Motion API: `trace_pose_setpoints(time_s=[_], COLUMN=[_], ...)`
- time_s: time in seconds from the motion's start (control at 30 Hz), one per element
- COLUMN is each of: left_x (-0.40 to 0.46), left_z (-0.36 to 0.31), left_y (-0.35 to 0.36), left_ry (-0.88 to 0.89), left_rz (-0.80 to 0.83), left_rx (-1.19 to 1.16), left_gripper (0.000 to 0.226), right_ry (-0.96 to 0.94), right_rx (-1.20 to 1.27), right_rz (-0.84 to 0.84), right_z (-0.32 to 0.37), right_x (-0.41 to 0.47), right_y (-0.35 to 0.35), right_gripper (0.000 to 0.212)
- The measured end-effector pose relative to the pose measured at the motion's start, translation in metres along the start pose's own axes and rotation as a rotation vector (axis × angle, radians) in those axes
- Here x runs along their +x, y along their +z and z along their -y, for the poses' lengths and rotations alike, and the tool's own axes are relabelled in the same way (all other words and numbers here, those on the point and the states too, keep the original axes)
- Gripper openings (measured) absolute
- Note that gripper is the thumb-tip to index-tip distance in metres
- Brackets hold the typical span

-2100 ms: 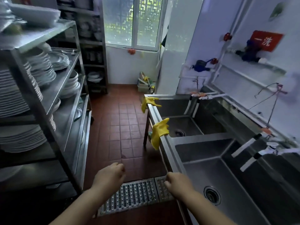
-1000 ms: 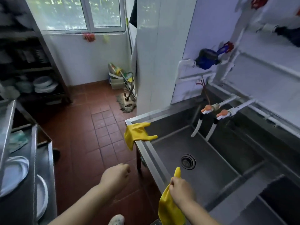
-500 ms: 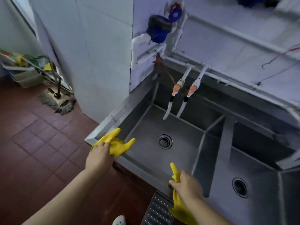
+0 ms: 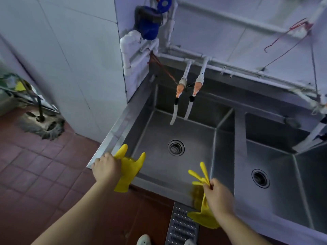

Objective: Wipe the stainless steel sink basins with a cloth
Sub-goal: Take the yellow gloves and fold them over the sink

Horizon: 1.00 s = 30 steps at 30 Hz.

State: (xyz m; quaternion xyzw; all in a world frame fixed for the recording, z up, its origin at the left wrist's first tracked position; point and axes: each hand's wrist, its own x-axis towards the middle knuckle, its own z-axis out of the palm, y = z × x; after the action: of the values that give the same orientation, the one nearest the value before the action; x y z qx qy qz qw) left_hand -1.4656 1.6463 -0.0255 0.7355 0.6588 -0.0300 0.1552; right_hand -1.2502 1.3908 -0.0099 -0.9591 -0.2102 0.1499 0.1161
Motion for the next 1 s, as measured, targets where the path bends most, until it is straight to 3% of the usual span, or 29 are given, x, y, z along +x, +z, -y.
trace_pose_setpoints(time_s=[0.17, 0.33, 0.53, 0.73, 1.0], left_x=[-0.006, -0.046, -0.126, -0.250, -0.443], left_z=[-0.019, -0.064, -0.155, -0.261, -0.407], left_y=[0.004, 0.008, -0.003, 0.010, 0.070], left_ry=[0.038, 0.221, 0.438, 0.582, 0.852], left_rz=[0.052, 0.077, 0.052, 0.069, 0.296], left_rx=[0.023, -0.153, -0.214, -0.458, -0.588], left_gripper=[0.021, 0.004, 0.011, 0.025, 0.045], right_ry=[0.025, 0.071, 0.151, 0.222, 0.412], right_rx=[0.198, 0.342, 0.520, 0.714, 0.629], right_rz=[-0.063, -0.086, -0.179, -0.265, -0.429], right_z=[-0.003, -0.030, -0.099, -0.227, -0.463], right_x=[-0.002, -0.006, -0.014, -0.030, -0.068], right_y=[-0.008, -0.030, -0.081, -0.142, -0.225], right_gripper=[0.034, 0.033, 0.035, 0.034, 0.035])
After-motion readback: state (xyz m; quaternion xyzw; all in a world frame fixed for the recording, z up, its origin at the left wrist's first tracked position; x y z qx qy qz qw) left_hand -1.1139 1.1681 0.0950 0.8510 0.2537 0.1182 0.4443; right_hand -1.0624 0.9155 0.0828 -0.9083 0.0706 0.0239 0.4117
